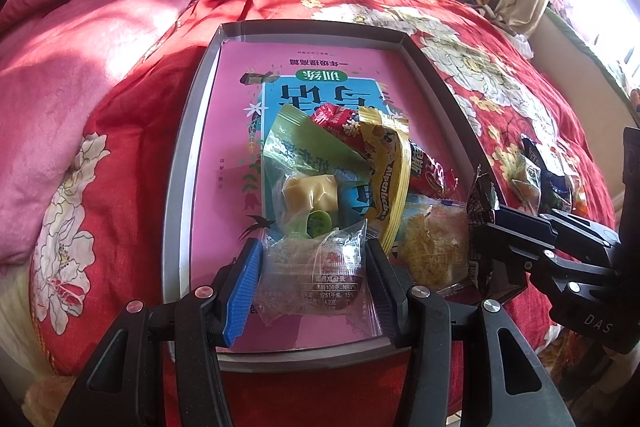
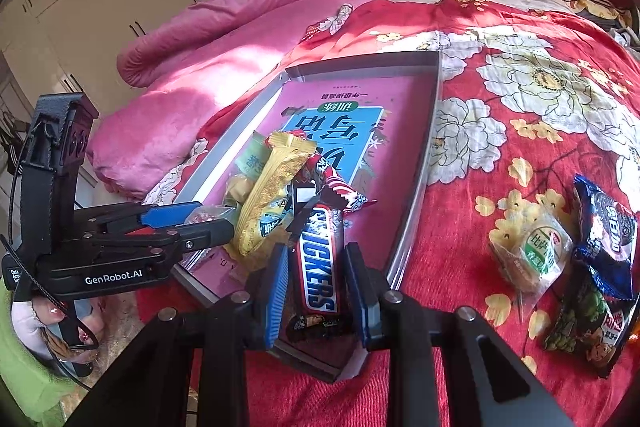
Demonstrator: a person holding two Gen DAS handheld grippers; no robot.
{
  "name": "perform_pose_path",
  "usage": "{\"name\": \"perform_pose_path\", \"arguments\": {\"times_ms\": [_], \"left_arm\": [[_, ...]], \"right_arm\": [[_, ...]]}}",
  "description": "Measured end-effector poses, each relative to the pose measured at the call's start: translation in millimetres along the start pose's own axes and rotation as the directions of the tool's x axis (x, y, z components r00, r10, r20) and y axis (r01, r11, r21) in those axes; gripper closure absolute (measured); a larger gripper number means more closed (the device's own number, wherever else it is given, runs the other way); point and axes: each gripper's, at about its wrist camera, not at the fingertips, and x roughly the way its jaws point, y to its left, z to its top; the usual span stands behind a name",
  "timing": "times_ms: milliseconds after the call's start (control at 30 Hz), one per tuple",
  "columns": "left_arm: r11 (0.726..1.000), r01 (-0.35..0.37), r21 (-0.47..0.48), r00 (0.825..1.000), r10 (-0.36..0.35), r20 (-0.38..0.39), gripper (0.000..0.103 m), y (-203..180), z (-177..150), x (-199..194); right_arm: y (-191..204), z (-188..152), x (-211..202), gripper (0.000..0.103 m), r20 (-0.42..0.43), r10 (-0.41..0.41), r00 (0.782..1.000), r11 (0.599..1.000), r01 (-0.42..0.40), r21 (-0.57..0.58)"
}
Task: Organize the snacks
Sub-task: 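Lower the Snickers bar onto the tray and open right tool while left tool releases the clear bag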
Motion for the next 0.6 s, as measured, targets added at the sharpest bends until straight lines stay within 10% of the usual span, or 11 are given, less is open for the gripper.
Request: {"name": "perform_pose_path", "arguments": {"times_ms": [600], "left_arm": [[1.000, 0.010, -0.002, 1.000, -0.010, 0.007, 0.047, 0.0, 0.6, -1.1]], "right_arm": [[6.2, -3.6, -6.7, 0.068, -0.002, 0.010, 1.000, 1.000, -0.010, -0.022]]}}
